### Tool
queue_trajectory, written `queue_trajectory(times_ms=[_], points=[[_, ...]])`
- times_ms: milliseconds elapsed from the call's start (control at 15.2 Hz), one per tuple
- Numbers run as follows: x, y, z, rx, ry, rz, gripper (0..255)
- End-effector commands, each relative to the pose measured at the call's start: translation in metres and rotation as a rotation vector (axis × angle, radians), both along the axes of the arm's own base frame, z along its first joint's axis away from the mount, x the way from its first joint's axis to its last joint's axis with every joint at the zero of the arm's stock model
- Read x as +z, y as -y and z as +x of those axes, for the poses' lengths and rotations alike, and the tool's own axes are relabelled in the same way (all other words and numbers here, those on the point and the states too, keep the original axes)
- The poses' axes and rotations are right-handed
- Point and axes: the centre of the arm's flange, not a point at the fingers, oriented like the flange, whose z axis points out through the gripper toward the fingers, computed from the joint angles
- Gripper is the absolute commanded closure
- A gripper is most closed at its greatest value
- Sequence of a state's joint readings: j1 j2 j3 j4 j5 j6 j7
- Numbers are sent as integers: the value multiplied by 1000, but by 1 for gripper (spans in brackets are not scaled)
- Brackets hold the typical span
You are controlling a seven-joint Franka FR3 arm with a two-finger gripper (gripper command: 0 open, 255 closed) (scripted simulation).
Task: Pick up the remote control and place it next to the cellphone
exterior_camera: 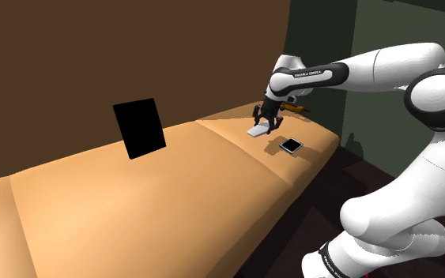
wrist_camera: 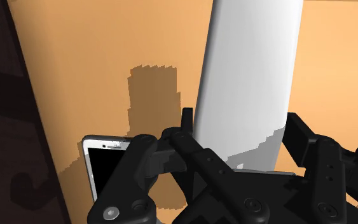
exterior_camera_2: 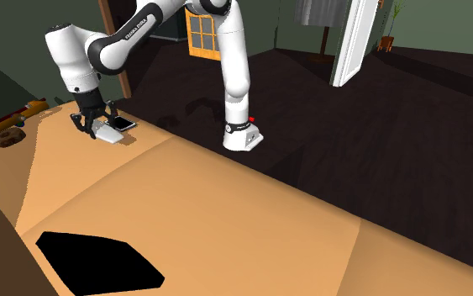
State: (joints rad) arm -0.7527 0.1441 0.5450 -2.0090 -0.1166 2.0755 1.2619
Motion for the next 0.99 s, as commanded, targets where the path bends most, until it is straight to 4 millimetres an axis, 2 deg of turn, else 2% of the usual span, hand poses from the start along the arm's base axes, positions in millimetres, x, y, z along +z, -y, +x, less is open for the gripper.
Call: queue_trajectory(times_ms=[0, 396, 924], points=[[-11, 1, 0, 0, 1, 0, 255], [-42, 1, 0, 0, 1, 0, 255], [-42, 1, 0, 0, 1, 0, 255]])
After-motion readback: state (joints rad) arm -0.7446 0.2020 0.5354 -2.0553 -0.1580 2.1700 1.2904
